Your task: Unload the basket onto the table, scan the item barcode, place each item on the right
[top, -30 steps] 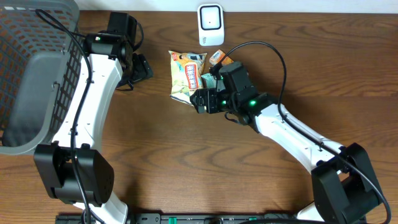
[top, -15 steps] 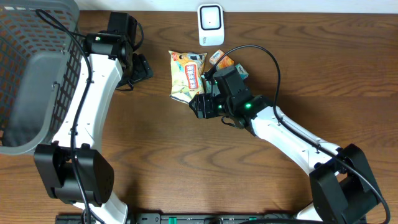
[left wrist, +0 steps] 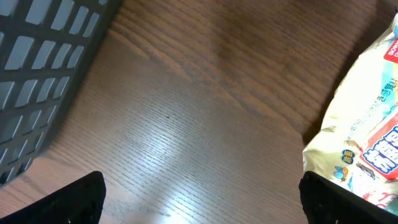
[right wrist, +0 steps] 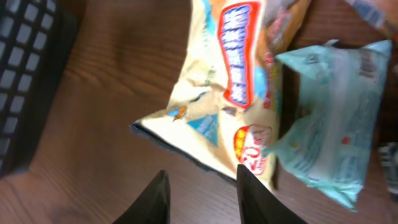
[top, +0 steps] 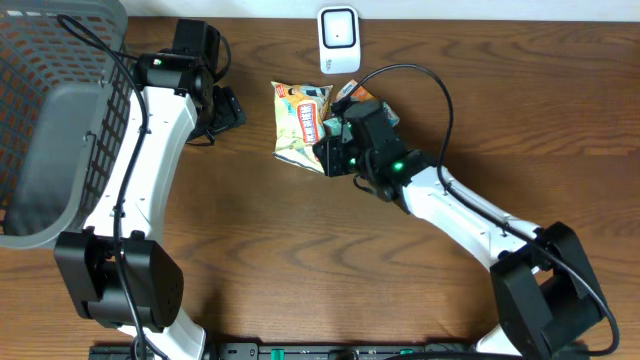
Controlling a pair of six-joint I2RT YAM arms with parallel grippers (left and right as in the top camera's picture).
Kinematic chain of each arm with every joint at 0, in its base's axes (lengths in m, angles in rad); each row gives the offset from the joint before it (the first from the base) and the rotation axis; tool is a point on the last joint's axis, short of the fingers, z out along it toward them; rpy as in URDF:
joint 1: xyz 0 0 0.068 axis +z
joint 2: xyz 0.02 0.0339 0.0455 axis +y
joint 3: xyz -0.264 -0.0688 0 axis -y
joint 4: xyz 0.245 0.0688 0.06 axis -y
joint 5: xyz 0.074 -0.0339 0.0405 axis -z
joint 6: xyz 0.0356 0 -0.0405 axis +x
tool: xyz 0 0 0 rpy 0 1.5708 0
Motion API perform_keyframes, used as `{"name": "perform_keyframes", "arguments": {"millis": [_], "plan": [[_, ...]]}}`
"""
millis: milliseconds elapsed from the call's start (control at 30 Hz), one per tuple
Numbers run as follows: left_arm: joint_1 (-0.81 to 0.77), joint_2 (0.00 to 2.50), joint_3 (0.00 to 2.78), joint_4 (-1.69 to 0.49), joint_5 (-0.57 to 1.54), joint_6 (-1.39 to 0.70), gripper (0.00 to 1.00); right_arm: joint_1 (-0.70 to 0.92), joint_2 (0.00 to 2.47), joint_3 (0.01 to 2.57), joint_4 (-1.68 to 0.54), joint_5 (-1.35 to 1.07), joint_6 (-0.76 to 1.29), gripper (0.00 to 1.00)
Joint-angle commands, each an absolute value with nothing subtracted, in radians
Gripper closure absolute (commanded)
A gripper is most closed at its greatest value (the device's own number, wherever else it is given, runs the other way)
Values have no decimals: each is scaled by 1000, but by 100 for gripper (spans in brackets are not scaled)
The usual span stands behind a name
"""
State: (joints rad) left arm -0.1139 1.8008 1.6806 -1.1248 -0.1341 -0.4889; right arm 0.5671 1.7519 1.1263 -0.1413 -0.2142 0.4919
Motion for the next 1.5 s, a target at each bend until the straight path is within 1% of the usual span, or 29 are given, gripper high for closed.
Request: {"name": "perform_keyframes", "arguments": {"millis": [0,100,167,233,367,467,600,667,700,767,900,933,967,1033,1133,1267,1367,1467], "plan": [[-110,1796,1684,-1129,-147,-471,2,505,1758,1248,-182,-266,492,60],[-110,1796,1684,-1129,-147,-471,2,476,1797,1361,-273,-268,437,60],[-110,1796,1684,-1129,-147,-471,2,461,1859,1463,-374,-268,408,60],[-110,1796,1684,-1129,-147,-471,2,447,1946,1570,-490,-264,381,58],[-110,1796,1684,-1129,-147,-471,2,430,2078,1677,-607,-274,369,54],[-110,1796,1684,-1129,-147,-471,2,426,2125,1678,-612,-347,368,51],[-110,1796,1684,-1129,-147,-471,2,436,2129,1678,-682,-343,327,51],[-110,1796,1684,-1129,-147,-471,2,445,2130,1668,-704,-260,328,51],[-110,1796,1684,-1129,-147,-471,2,451,2130,1652,-703,-171,329,50],[-110,1796,1684,-1129,-147,-471,2,453,2130,1623,-695,-86,353,44],[-110,1796,1684,-1129,-147,-471,2,452,2131,1582,-673,-54,359,43],[-110,1796,1684,-1129,-147,-471,2,450,2131,1574,-683,20,359,40],[-110,1796,1684,-1129,-147,-471,2,446,2131,1574,-699,80,359,39],[-110,1796,1684,-1129,-147,-471,2,433,2131,1574,-730,170,359,38],[-110,1796,1684,-1129,-147,-471,2,409,2131,1575,-771,234,358,38],[-110,1796,1684,-1129,-147,-471,2,366,2131,1580,-799,242,358,38],[-110,1796,1684,-1129,-147,-471,2,340,2130,1618,-860,240,358,37],[-110,1796,1684,-1129,-147,-471,2,333,2125,1671,-918,141,332,37]]}}
